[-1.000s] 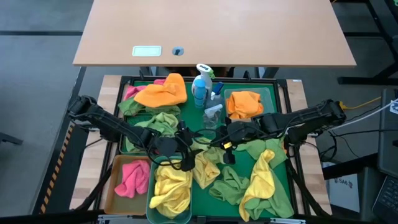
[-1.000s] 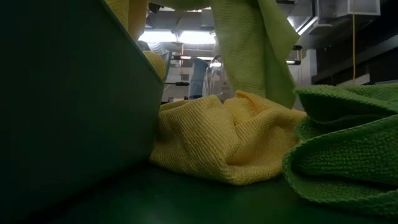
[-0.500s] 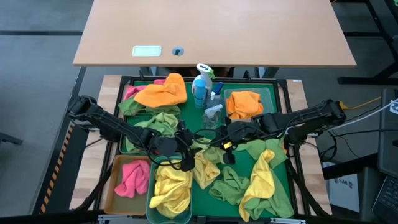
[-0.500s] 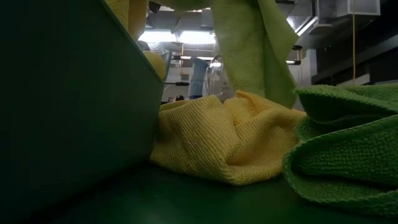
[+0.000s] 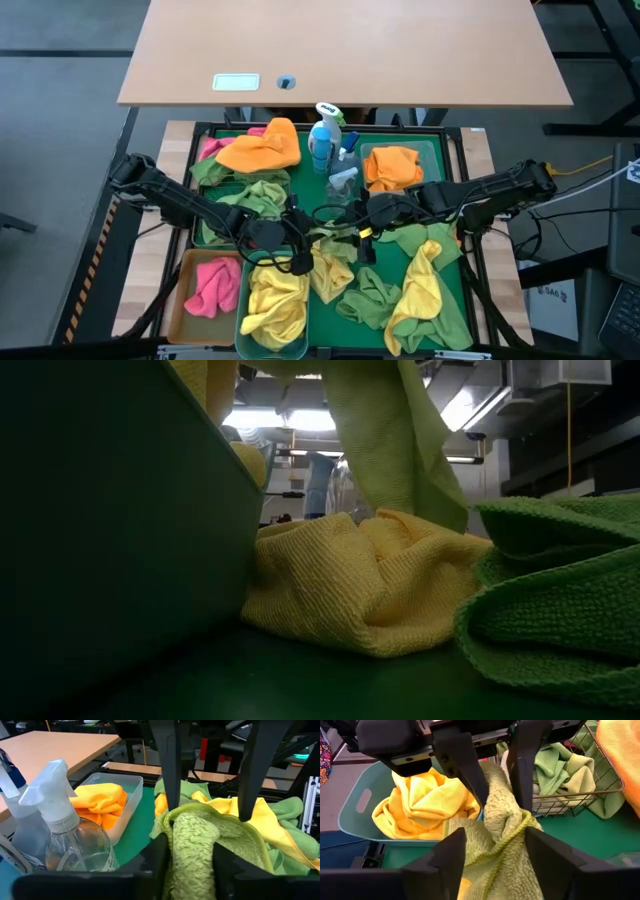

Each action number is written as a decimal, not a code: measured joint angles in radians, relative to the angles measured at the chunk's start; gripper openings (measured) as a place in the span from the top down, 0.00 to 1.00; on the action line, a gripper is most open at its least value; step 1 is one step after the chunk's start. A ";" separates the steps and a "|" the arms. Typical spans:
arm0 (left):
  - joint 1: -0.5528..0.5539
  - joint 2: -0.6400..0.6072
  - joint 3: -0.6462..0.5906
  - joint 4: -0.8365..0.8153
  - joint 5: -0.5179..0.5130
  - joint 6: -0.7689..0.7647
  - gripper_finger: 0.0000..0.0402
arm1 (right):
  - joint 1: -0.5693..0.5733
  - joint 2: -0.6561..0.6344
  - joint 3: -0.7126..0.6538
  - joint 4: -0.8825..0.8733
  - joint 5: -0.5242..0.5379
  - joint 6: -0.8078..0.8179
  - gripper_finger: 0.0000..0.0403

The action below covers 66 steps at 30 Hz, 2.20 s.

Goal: Sort microfiber towel by color & place in baskets
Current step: Put the green towel into the wire basket

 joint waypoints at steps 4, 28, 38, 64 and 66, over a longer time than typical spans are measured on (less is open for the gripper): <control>0.000 0.000 0.000 0.001 0.000 0.002 0.90 | 0.000 -0.021 0.000 -0.005 -0.001 0.000 0.43; 0.011 -0.616 0.001 -0.264 -0.076 0.090 0.96 | 0.001 -0.059 0.309 -0.756 -0.045 0.006 0.42; 0.011 -0.779 0.001 -0.847 -0.038 -0.231 0.95 | 0.001 -0.059 0.309 -0.763 -0.045 0.007 0.42; 0.011 -0.710 0.000 -1.377 0.156 -0.886 0.54 | 0.001 -0.057 0.234 -0.763 -0.097 0.008 0.42; 0.011 -0.708 0.000 -1.360 0.156 -0.888 0.54 | 0.001 -0.057 0.207 -0.764 -0.097 0.008 0.42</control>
